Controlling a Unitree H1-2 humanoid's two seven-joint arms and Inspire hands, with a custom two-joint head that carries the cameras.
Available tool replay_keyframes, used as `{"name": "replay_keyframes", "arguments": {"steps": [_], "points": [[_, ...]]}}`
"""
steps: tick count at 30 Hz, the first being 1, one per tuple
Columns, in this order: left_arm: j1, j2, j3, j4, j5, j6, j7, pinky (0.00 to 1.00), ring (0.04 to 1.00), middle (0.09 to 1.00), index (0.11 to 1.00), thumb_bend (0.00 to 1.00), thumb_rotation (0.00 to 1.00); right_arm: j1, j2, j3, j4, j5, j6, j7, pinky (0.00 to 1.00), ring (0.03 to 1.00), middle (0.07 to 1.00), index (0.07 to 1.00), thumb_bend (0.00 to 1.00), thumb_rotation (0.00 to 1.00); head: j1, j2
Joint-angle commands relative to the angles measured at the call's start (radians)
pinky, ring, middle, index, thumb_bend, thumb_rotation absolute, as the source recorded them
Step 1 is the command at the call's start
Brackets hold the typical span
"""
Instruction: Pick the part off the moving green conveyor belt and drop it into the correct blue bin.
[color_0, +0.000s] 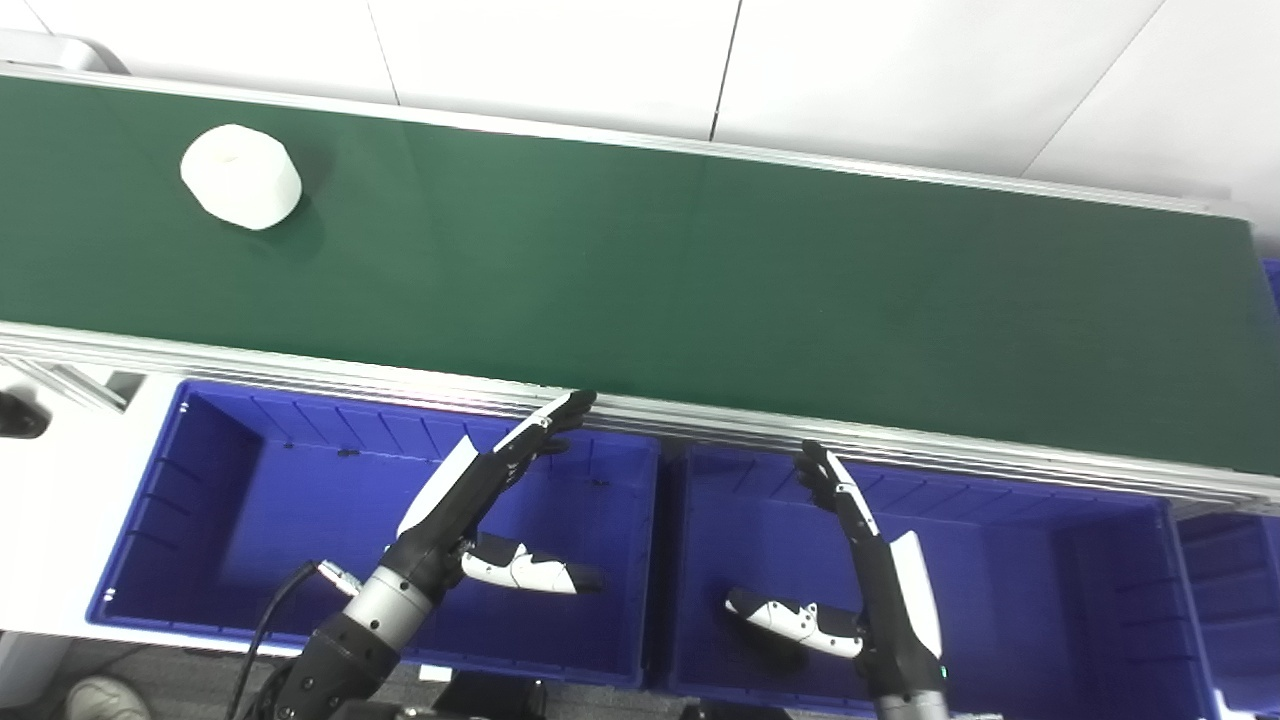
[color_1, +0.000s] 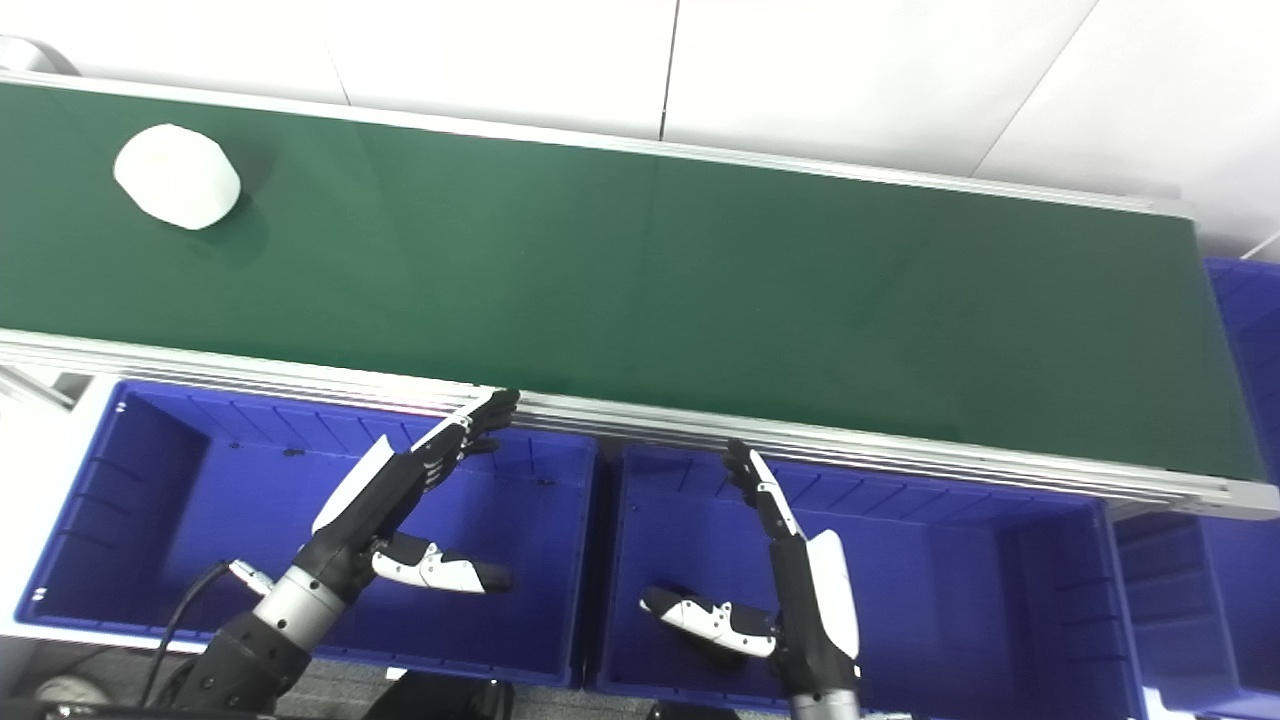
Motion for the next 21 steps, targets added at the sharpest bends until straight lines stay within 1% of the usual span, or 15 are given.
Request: {"name": "replay_keyframes", "arguments": {"steps": [1,3,6,7,8,9,10,11,12,13,17,19,21], "points": [[0.002,0.007,0.000,-0.016,0.013,-0.042,0.007,0.87,0.928,0.947,0.931,0.98,0.38,0.005,-0.001,0.000,-0.014,0.003,-0.049,-0.012,0.85,0.856,0.874,0.920,0.89,0.48,0.002,0.002],[0.002,0.006,0.000,-0.013,0.013,-0.046,0.008,0.87,0.926,0.946,0.932,0.98,0.38,0.005,-0.002,0.000,-0.014,0.008,-0.050,-0.010,0.85,0.855,0.873,0.919,0.89,0.47,0.003,-0.003],[0.002,0.002,-0.001,0.003,0.019,-0.061,0.013,0.86,0.922,0.945,0.929,0.98,0.39,0.005,-0.003,-0.001,-0.005,0.011,-0.054,-0.012,0.86,0.855,0.872,0.919,0.90,0.47,0.022,-0.029],[0.002,0.000,-0.002,0.010,0.019,-0.068,0.014,0.86,0.922,0.945,0.928,0.98,0.39,0.005,-0.004,-0.001,0.000,0.017,-0.058,-0.011,0.86,0.855,0.872,0.918,0.90,0.46,0.040,-0.042],[0.002,-0.004,-0.004,0.018,0.020,-0.076,0.016,0.86,0.920,0.942,0.921,0.98,0.38,0.005,-0.006,-0.002,0.007,0.026,-0.063,-0.010,0.87,0.856,0.872,0.916,0.90,0.46,0.080,-0.065],[0.001,-0.008,-0.006,0.028,0.024,-0.085,0.018,0.86,0.920,0.942,0.920,0.98,0.38,0.006,-0.009,-0.003,0.014,0.032,-0.067,-0.011,0.87,0.856,0.872,0.916,0.90,0.46,0.100,-0.075],[0.001,-0.014,-0.010,0.039,0.028,-0.095,0.020,0.84,0.913,0.939,0.917,0.97,0.38,0.006,-0.015,-0.005,0.022,0.039,-0.073,-0.010,0.86,0.856,0.872,0.917,0.90,0.46,0.149,-0.101],[0.000,-0.017,-0.013,0.047,0.031,-0.102,0.022,0.83,0.907,0.939,0.915,0.97,0.38,0.006,-0.019,-0.006,0.029,0.044,-0.078,-0.009,0.85,0.856,0.877,0.921,0.90,0.47,0.149,-0.101],[0.001,-0.021,-0.016,0.054,0.033,-0.103,0.022,0.82,0.905,0.939,0.915,0.97,0.38,0.000,-0.035,0.008,0.039,0.050,-0.082,-0.030,0.84,0.856,0.878,0.923,0.90,0.47,0.190,-0.126],[0.002,-0.026,-0.020,0.063,0.038,-0.109,0.025,0.81,0.899,0.937,0.911,0.97,0.38,-0.006,-0.047,0.018,0.050,0.053,-0.085,-0.046,0.82,0.851,0.876,0.920,0.89,0.46,0.214,-0.145],[0.003,-0.041,-0.024,0.097,0.069,-0.136,0.043,0.80,0.881,0.917,0.892,0.99,0.35,-0.029,-0.090,0.067,0.089,0.051,-0.087,-0.118,0.86,0.873,0.884,0.928,0.88,0.44,0.259,-0.195],[0.000,-0.044,-0.025,0.112,0.080,-0.150,0.051,0.80,0.878,0.913,0.888,0.99,0.34,-0.040,-0.108,0.093,0.104,0.052,-0.087,-0.153,0.86,0.873,0.885,0.930,0.87,0.44,0.271,-0.214],[-0.002,-0.046,-0.026,0.117,0.086,-0.152,0.053,0.80,0.874,0.908,0.883,0.99,0.33,-0.049,-0.121,0.114,0.117,0.049,-0.087,-0.183,0.85,0.870,0.886,0.933,0.87,0.44,0.275,-0.221]]}}
